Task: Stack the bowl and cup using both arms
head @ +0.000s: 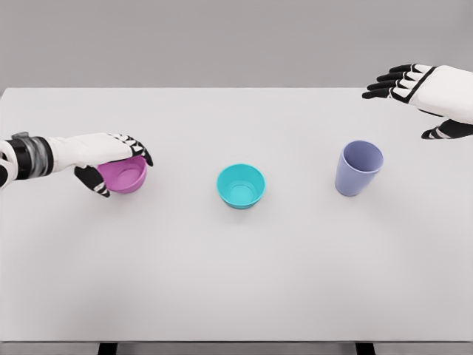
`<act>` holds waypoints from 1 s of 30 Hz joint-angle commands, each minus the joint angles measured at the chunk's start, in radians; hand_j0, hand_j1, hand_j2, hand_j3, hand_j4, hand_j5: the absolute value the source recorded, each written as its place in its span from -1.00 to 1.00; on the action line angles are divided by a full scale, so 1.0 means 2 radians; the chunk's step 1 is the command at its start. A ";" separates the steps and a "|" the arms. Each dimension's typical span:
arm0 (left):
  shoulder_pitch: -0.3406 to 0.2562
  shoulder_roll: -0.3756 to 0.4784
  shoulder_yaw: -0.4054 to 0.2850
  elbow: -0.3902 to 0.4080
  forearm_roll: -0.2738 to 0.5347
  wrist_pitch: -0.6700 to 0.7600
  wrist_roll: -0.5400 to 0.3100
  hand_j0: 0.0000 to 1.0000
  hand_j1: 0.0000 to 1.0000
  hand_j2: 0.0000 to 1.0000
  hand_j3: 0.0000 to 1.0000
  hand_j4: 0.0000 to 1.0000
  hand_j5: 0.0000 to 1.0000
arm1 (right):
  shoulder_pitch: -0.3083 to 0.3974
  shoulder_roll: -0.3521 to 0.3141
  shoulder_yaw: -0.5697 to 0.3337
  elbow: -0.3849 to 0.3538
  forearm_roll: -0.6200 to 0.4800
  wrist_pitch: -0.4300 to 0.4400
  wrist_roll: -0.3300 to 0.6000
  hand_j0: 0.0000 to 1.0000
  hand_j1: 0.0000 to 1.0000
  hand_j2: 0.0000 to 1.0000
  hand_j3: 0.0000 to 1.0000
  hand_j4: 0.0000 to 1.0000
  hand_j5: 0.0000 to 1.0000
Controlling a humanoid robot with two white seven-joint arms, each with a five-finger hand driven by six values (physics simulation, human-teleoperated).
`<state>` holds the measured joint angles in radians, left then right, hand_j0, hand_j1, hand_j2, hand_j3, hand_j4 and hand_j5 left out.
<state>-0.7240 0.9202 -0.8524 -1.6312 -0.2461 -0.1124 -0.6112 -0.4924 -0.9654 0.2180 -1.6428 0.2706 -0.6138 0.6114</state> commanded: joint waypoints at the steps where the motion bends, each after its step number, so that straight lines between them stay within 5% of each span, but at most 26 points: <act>1: 0.000 0.001 0.001 -0.011 0.000 0.000 0.000 0.14 0.14 0.14 0.14 0.14 0.14 | 0.000 0.000 0.000 0.000 -0.003 0.001 0.000 1.00 1.00 1.00 1.00 1.00 1.00; 16: -0.018 -0.007 0.002 -0.045 0.001 -0.003 0.000 0.15 0.15 0.15 0.15 0.15 0.15 | 0.000 -0.001 0.000 0.000 -0.003 0.001 0.000 1.00 1.00 1.00 1.00 1.00 1.00; 30: -0.036 -0.052 0.000 -0.044 -0.004 -0.083 0.000 0.15 0.15 0.15 0.15 0.15 0.15 | 0.000 -0.001 0.001 0.000 -0.003 0.001 0.000 1.00 1.00 1.00 1.00 1.00 1.00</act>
<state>-0.7961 0.8316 -0.8518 -1.7209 -0.2570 -0.2723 -0.6110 -0.4924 -0.9669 0.2195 -1.6428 0.2705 -0.6138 0.6114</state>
